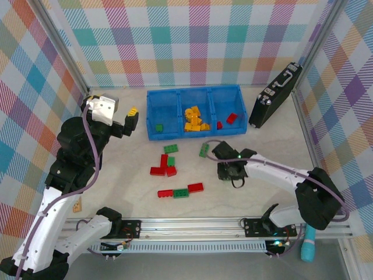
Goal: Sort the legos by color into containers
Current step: Pick up the lego from the bottom-center of the table, then place the lego in the container.
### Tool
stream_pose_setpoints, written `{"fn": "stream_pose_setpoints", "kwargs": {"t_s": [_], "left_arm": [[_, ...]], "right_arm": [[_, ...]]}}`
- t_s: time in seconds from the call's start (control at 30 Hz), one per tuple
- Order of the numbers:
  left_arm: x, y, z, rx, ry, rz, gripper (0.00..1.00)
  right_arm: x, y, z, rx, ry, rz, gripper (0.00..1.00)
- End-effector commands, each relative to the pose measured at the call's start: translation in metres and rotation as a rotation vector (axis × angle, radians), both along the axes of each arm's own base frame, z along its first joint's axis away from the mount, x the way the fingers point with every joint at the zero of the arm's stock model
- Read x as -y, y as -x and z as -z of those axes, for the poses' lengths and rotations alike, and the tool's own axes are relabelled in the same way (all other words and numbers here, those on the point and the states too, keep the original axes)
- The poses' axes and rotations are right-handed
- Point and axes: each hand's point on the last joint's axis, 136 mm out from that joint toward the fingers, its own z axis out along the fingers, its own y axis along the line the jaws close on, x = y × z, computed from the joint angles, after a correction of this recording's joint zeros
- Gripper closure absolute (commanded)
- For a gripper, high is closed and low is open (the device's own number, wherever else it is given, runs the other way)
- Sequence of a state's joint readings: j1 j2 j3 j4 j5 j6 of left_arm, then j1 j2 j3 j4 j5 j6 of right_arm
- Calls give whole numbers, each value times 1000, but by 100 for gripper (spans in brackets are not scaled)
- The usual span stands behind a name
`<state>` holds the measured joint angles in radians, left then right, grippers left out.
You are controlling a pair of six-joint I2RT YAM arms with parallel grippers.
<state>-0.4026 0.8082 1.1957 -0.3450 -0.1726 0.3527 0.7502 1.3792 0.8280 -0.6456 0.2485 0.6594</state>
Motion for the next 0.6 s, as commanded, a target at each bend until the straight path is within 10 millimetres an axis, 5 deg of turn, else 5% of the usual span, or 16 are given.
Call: {"fn": "stream_pose_setpoints", "kwargs": {"t_s": [0.0, 0.33, 0.57], "left_arm": [[-1, 5, -10, 21, 4, 11, 0], [-4, 4, -8, 25, -13, -5, 0], [-10, 8, -11, 46, -18, -25, 0]], "right_arm": [[-27, -31, -31, 71, -6, -147, 70], [-130, -136, -107, 305, -66, -406, 71], [-196, -192, -130, 434, -128, -541, 72]]}}
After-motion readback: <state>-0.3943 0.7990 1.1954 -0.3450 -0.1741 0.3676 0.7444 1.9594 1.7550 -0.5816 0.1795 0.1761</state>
